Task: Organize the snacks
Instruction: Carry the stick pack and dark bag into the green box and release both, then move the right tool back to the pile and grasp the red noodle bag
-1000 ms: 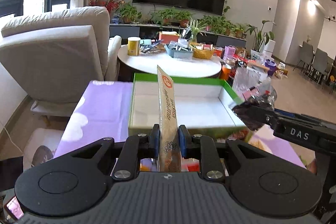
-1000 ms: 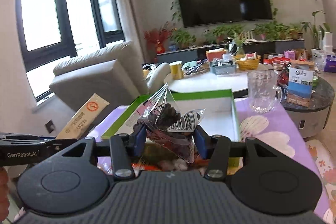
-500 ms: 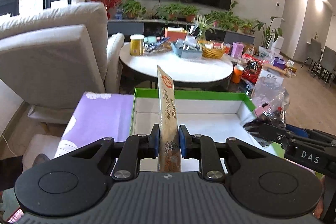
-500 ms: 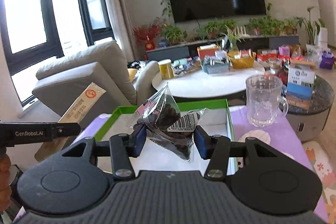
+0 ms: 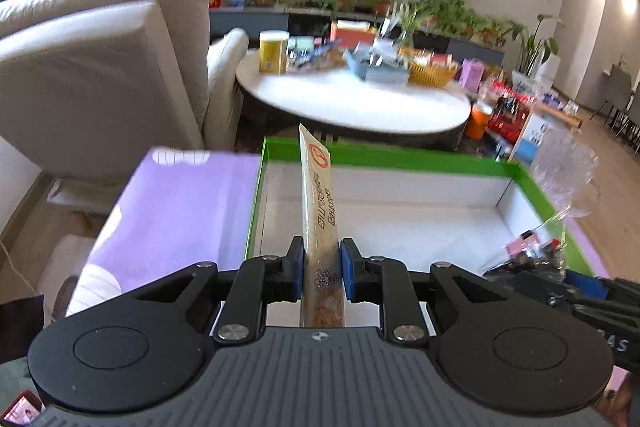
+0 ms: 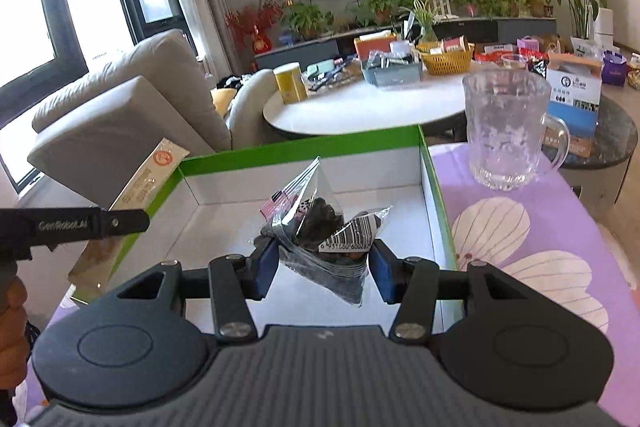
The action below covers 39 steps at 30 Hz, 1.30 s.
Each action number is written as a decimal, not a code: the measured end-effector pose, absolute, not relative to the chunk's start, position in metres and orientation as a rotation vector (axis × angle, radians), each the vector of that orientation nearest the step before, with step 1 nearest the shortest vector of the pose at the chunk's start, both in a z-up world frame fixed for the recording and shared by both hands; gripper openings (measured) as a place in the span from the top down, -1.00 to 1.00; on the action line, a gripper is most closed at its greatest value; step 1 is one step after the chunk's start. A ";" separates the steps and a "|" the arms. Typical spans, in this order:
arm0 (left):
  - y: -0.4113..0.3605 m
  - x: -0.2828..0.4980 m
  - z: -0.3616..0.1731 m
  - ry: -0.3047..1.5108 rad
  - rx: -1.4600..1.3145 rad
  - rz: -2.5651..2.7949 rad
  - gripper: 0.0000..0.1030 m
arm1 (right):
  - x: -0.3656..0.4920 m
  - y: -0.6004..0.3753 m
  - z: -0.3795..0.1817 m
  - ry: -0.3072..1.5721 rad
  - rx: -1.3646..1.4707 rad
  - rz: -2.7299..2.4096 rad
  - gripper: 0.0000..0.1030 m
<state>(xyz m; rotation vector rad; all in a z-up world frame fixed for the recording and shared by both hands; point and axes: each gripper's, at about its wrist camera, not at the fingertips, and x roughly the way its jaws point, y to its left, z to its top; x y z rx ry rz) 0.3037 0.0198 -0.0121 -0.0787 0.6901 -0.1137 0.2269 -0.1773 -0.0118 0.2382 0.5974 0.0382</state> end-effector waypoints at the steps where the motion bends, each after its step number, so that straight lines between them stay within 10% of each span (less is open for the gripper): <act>1: 0.020 0.306 -0.016 0.711 -0.079 -0.116 0.65 | 0.228 -0.176 -0.012 0.599 0.225 0.031 -0.07; 7: 0.008 0.291 -0.031 0.748 0.010 -0.142 0.52 | 0.221 -0.167 -0.014 0.631 0.151 0.012 -0.14; 12: 0.005 0.270 -0.032 0.729 0.043 -0.163 0.37 | 0.212 -0.160 -0.017 0.620 0.080 0.008 -0.60; 39: 0.044 0.197 -0.009 0.783 -0.161 -0.142 0.35 | 0.157 -0.156 -0.017 0.758 0.158 0.081 -0.60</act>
